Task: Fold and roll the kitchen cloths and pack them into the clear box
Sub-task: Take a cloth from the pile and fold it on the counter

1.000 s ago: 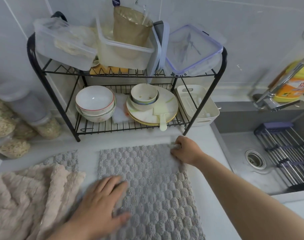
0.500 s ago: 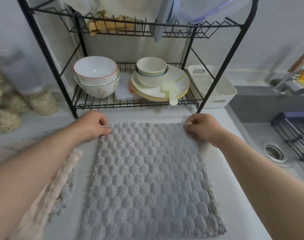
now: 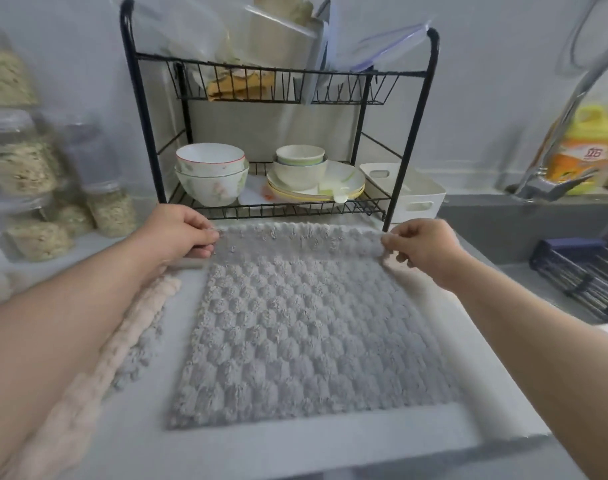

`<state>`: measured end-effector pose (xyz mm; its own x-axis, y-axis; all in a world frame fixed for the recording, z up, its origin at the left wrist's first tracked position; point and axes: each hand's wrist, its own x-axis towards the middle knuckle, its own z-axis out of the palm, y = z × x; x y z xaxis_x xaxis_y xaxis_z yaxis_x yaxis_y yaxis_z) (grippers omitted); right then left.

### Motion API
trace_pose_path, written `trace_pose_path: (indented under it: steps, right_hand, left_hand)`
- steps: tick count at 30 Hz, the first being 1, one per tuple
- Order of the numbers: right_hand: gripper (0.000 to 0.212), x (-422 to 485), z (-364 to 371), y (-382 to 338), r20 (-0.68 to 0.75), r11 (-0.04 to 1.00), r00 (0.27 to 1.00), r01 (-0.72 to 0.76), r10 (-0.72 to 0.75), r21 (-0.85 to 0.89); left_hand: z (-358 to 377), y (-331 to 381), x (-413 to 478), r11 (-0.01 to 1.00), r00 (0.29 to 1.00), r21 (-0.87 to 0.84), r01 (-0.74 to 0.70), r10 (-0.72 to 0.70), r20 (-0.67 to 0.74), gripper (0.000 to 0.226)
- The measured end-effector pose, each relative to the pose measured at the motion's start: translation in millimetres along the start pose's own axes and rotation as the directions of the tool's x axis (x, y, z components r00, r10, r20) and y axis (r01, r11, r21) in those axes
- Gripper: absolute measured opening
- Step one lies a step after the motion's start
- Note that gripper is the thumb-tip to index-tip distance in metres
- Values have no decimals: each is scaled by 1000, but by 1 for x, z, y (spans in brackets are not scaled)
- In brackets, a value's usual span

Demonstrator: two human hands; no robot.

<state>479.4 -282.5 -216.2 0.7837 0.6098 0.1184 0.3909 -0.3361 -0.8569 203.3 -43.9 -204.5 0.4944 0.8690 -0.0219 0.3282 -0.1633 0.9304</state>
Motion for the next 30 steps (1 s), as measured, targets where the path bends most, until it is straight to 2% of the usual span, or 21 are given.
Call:
trace_pose_path:
  steps: [5,7,10,17,22,25,27,30]
  right_hand:
    - [19,-57,-23,-10,-10,985,999,50,-49,167]
    - [17,-81,-33,-13,-11,981,998,60,-59,183]
    - [14,-112,-46,-12,-17,989,998,70,-69,127]
    - [14,-152,-66,-4,2,997,997,75,-75,-1]
    - [7,-173,-64,1,7,976,992,129,-130,-176]
    - [14,-183,-60,11,33,954,988,154,-151,-256]
    - [14,-188,-58,16,52,934,985,173,-165,-312]
    - [7,-196,-54,19,94,891,979,205,-182,-405]
  left_hand:
    - [-15,8,-58,989,987,-43,-144,140,-76,15]
    - [-18,8,-80,983,979,-23,-183,180,-93,17]
    - [-20,3,-106,974,966,61,-220,226,-123,16]
    - [-19,-12,-153,906,941,304,-294,331,-75,14]
    - [-19,-25,-175,815,908,437,-380,418,10,18]
    - [-21,-34,-188,774,900,490,-402,432,56,22]
    - [-20,-37,-195,730,890,532,-429,441,114,19]
    - [-16,-40,-201,589,852,633,-503,458,252,13]
